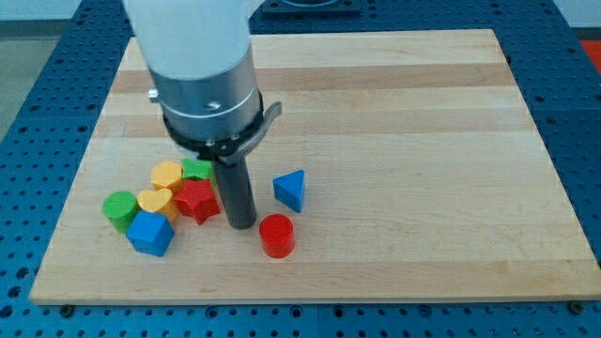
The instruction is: Move the yellow heart along with yellow hexagon a bit up
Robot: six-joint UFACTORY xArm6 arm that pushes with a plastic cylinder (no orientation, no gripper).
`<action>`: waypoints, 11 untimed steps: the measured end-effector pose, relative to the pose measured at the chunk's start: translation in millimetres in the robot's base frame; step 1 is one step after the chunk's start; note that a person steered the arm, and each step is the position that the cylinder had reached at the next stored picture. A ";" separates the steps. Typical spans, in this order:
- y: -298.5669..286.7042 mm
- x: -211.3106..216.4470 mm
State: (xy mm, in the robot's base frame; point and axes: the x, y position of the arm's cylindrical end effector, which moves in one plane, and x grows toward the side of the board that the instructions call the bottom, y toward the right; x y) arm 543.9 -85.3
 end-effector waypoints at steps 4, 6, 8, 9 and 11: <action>62.0 20.5; 108.5 51.5; 114.7 31.0; 99.0 29.3; 89.7 7.6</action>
